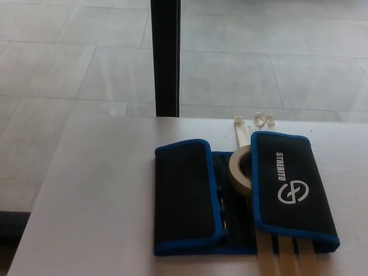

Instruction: The robot uses its right hand to open a black folded toolkit cover kept in the middle of the desk

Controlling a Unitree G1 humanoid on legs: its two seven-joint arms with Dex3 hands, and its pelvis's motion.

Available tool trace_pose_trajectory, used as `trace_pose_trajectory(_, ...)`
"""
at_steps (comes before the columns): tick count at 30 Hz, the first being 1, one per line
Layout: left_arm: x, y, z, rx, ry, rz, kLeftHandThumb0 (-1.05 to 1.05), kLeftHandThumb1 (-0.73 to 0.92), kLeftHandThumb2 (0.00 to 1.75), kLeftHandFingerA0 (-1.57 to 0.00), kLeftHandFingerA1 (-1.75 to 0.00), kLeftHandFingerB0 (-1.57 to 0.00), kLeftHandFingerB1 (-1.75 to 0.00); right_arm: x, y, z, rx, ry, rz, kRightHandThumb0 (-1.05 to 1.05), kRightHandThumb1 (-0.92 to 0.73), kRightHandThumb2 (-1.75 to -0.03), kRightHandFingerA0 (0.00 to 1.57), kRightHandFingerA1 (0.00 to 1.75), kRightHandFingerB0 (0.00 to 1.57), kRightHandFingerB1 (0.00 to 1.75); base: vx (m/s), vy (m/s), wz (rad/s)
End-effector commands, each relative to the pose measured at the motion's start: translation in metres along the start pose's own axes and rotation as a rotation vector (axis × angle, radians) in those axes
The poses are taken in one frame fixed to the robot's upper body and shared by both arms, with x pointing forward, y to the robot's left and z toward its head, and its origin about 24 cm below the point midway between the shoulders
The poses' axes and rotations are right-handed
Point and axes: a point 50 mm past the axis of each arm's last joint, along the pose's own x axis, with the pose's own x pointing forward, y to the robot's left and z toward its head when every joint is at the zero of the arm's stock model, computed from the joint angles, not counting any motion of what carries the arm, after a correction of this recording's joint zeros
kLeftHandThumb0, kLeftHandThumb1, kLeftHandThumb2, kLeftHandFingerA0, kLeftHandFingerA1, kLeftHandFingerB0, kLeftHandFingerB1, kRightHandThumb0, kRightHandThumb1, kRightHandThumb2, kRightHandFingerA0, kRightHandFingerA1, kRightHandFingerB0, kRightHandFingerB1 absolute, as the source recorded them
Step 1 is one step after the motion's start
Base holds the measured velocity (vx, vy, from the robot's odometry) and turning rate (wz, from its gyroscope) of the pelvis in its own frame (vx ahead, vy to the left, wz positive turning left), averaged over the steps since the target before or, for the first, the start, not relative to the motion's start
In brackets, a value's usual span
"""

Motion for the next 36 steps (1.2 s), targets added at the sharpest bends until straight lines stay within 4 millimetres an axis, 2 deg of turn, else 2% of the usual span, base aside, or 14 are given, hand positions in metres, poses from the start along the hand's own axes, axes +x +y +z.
trace_pose_trajectory(1, -0.001, 0.04, 0.001, -0.14, 0.071, 0.095, -0.66, 0.16, 1.21, -0.68, -1.07, 0.0, -0.73, 0.006, -0.048, 0.025, 0.601, -0.058, -0.277, -0.4, -0.68, -0.62, 0.54, 1.37, 0.5, 0.76, 0.0, 0.0, 0.0)
trace_pose_trajectory(2, -0.001, 0.04, 0.002, -0.141, 0.072, 0.093, -1.05, 0.31, 1.48, -0.63, -1.18, -0.09, -0.9, 0.006, -0.053, 0.029, 0.641, -0.064, -0.296, -0.43, -0.71, -0.59, 0.58, 1.63, 0.53, 0.95, 0.0, 0.0, 0.0)
trace_pose_trajectory(3, -0.001, 0.04, 0.002, -0.147, 0.072, 0.09, -0.74, 0.19, 1.29, -0.62, -1.1, 0.0, -0.78, 0.007, -0.063, 0.041, 0.747, -0.062, -0.368, -0.42, -0.69, -0.58, 0.61, 1.67, 0.58, 1.0, 0.0, 0.0, 0.0)
trace_pose_trajectory(9, -0.001, 0.04, 0.001, -0.15, 0.073, 0.087, -0.74, 0.19, 1.28, -0.58, -1.07, -0.02, -0.78, 0.01, -0.093, 0.086, 0.966, -0.129, -0.481, -0.49, -0.72, -0.64, 0.72, 1.7, 0.56, 1.2, 0.0, 0.0, 0.0)
trace_pose_trajectory(13, -0.001, 0.04, 0.003, -0.152, 0.071, 0.091, -0.81, 0.22, 1.33, -0.61, -1.12, -0.04, -0.81, 0.007, -0.106, 0.114, 1.001, -0.158, -0.539, -0.5, -0.71, -0.62, 0.68, 1.69, 0.55, 0.81, 0.0, 0.0, 0.0)
trace_pose_trajectory(17, -0.001, 0.043, 0.004, -0.162, 0.075, 0.096, -1.05, 0.29, 1.51, -0.64, -1.22, -0.16, -0.95, 0.006, -0.112, 0.118, 1.035, -0.076, -0.594, -0.41, -0.79, -0.6, 0.54, 1.62, 0.5, 0.94, 0.0, 0.0, 0.0)
trace_pose_trajectory(19, -0.001, 0.043, 0.003, -0.148, 0.078, 0.097, -0.71, 0.23, 1.29, -0.58, -1.05, 0.0, -0.76, 0.006, -0.115, 0.114, 1.052, -0.033, -0.63, -0.38, -0.79, -0.62, 0.64, 1.64, 0.5, 0.82, 0.0, 0.0, 0.0)
trace_pose_trajectory(24, -0.001, 0.042, 0.003, -0.155, 0.076, 0.096, -0.77, 0.23, 1.31, -0.69, -1.14, 0.0, -0.78, 0.002, -0.131, 0.147, 1.169, -0.116, -0.56, -0.54, -0.58, -0.99, 0.66, 1.1, 0.3, 0.72, 0.0, 0.0, 0.0)
trace_pose_trajectory(25, -0.001, 0.043, 0.003, -0.153, 0.077, 0.096, -0.8, 0.26, 1.34, -0.59, -1.1, 0.0, -0.79, 0.0, -0.131, 0.158, 1.186, -0.168, -0.523, -0.47, -0.79, -0.58, 0.4, 1.52, 0.25, 0.97, 0.0, 0.0, 0.0)
trace_pose_trajectory(29, -0.001, 0.042, 0.002, -0.15, 0.078, 0.1, -0.7, 0.2, 1.25, -0.68, -1.09, 0.0, -0.75, -0.009, -0.129, 0.197, 1.203, -0.33, -0.476, -0.52, -0.61, -0.58, 0.92, 1.67, 0.71, 0.99, 0.0, 0.0, 0.0)
trace_pose_trajectory(31, -0.001, 0.042, 0.002, -0.14, 0.079, 0.097, -0.72, 0.2, 1.27, -0.6, -1.07, 0.0, -0.77, -0.013, -0.121, 0.217, 1.15, -0.454, -0.36, -0.52, -0.7, -0.59, 0.27, 0.79, 0.28, 0.53, 0.0, 0.0, 0.0)
trace_pose_trajectory(34, -0.001, 0.043, 0.003, -0.141, 0.076, 0.097, -0.78, 0.21, 1.3, -0.65, -1.12, 0.0, -0.79, -0.027, -0.09, 0.251, 0.929, -0.592, -0.21, -0.6, -0.69, -0.6, 0.3, 0.63, 0.21, 0.31, 0.0, 0.0, 0.0)
trace_pose_trajectory(35, -0.001, 0.043, 0.004, -0.147, 0.074, 0.095, -0.68, 0.23, 1.28, -0.67, -1.1, 0.0, -0.76, -0.034, -0.075, 0.259, 0.858, -0.65, -0.152, -0.67, -0.53, -0.91, 0.41, 0.74, 0.17, 0.46, 0.0, 0.0, 0.0)
trace_pose_trajectory(36, -0.001, 0.043, 0.004, -0.154, 0.076, 0.094, -0.66, 0.24, 1.27, -0.67, -1.09, 0.0, -0.75, -0.038, -0.063, 0.264, 0.802, -0.683, -0.12, -0.69, -0.65, -0.61, 0.5, 0.83, 0.3, 0.35, 0.0, 0.0, 0.0)
